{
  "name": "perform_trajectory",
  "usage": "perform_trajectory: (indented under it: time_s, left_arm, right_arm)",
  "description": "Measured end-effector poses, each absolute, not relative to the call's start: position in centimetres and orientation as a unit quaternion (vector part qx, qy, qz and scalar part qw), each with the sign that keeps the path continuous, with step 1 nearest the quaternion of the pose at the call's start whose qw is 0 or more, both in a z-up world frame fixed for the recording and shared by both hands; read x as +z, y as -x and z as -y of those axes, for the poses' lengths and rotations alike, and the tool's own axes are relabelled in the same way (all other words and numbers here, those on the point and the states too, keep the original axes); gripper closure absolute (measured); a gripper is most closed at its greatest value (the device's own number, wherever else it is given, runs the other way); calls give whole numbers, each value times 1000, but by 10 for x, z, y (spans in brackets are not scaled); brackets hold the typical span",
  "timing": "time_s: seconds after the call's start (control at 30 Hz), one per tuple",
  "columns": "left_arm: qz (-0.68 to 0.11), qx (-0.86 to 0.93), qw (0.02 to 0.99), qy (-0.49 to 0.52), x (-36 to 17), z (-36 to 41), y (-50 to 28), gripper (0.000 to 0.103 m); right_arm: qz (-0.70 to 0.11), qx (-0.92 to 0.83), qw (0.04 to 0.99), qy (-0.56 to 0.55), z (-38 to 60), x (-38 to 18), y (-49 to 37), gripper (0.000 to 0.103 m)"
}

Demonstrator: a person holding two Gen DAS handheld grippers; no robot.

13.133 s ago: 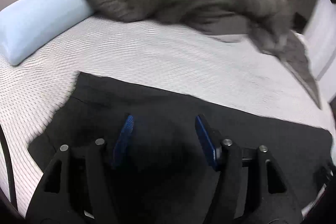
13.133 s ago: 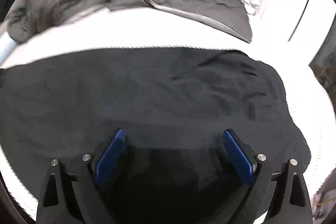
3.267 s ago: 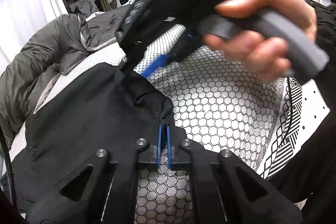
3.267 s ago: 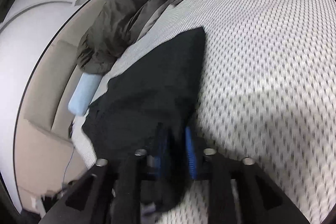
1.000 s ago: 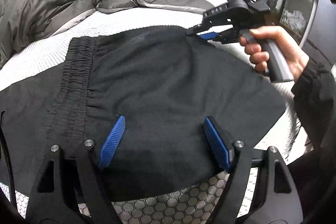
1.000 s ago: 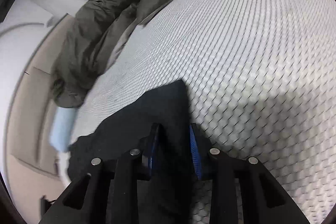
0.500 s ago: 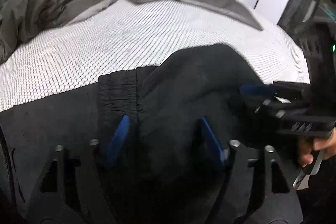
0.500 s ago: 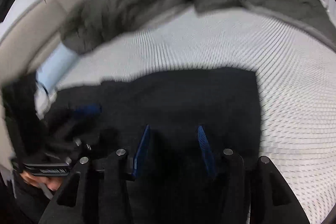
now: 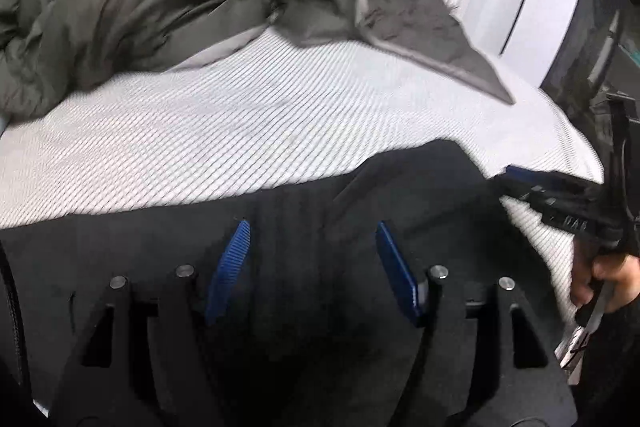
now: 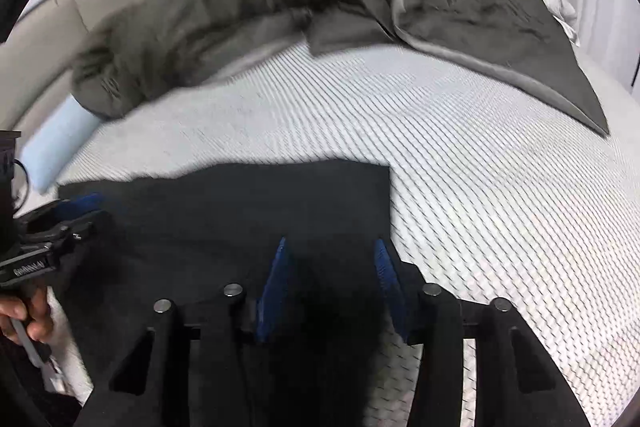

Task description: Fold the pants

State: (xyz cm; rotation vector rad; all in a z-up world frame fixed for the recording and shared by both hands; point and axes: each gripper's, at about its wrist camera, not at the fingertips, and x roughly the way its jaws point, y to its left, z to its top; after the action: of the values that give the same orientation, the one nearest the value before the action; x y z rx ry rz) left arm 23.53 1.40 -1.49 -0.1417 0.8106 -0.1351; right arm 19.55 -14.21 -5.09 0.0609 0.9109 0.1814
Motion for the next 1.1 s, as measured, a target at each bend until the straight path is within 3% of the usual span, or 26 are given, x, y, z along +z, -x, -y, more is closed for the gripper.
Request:
perform_trajectory:
  time_s: [0.33, 0.43, 0.5, 0.63, 0.8, 0.93, 1.1]
  left_arm:
    - [-455, -36, 887, 75, -68, -3, -291, 40]
    - [-458, -34, 883, 97, -73, -15, -292, 32]
    - [-463, -36, 879, 108, -74, -19, -293, 32]
    - [-441, -42, 890, 104, -53, -23, -271, 32]
    - [-407, -67, 909, 54, -27, -1, -227, 29]
    - [-442, -84, 893, 9, -54, 23, -227, 29]
    - [-448, -84, 890, 32, -62, 4, -222, 24]
  right_arm:
    - [-494, 119, 861, -8, 91, -89, -243, 50]
    - [-491, 51, 870, 6, 117, -89, -246, 50]
    - [-489, 2, 872, 12, 135, -87, -247, 49]
    - [-470, 27, 881, -44, 154, -66, -233, 49]
    - [-438, 116, 891, -23, 123, -35, -199, 44]
    - [-477, 184, 859, -35, 83, -58, -197, 43]
    - [-496, 103, 860, 63, 79, -86, -194, 43]
